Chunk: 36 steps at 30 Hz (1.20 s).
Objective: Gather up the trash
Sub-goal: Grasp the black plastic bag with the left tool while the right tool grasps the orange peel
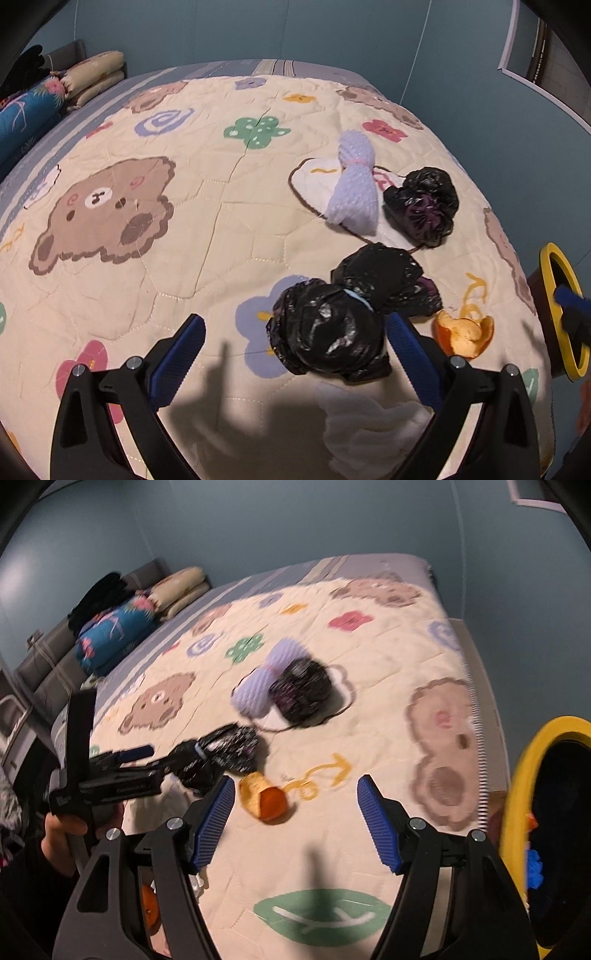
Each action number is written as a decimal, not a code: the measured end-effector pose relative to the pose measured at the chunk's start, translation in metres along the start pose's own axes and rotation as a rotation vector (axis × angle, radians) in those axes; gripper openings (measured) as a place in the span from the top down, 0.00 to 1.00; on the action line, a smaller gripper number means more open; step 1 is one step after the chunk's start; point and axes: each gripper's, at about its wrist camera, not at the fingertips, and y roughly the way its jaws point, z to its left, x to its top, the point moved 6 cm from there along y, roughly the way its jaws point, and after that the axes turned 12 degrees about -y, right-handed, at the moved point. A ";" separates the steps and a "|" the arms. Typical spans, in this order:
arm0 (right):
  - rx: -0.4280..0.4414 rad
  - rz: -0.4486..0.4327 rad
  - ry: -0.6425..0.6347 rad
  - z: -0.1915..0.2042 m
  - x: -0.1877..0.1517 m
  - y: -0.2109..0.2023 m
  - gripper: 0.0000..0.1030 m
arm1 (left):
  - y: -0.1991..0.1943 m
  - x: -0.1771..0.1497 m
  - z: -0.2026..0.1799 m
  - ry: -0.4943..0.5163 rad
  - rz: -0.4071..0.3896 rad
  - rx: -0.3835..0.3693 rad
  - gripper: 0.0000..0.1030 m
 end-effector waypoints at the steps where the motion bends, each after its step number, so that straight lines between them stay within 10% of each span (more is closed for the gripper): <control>1: 0.001 0.009 -0.010 0.003 -0.002 0.005 0.36 | 0.002 0.000 0.001 -0.007 0.002 -0.001 0.08; 20: 0.001 0.127 -0.030 0.009 -0.014 0.071 0.40 | 0.035 -0.002 -0.001 -0.061 0.050 -0.041 0.08; 36: 0.013 0.159 -0.043 0.011 -0.017 0.088 0.86 | 0.030 -0.007 -0.021 -0.018 0.045 -0.093 0.65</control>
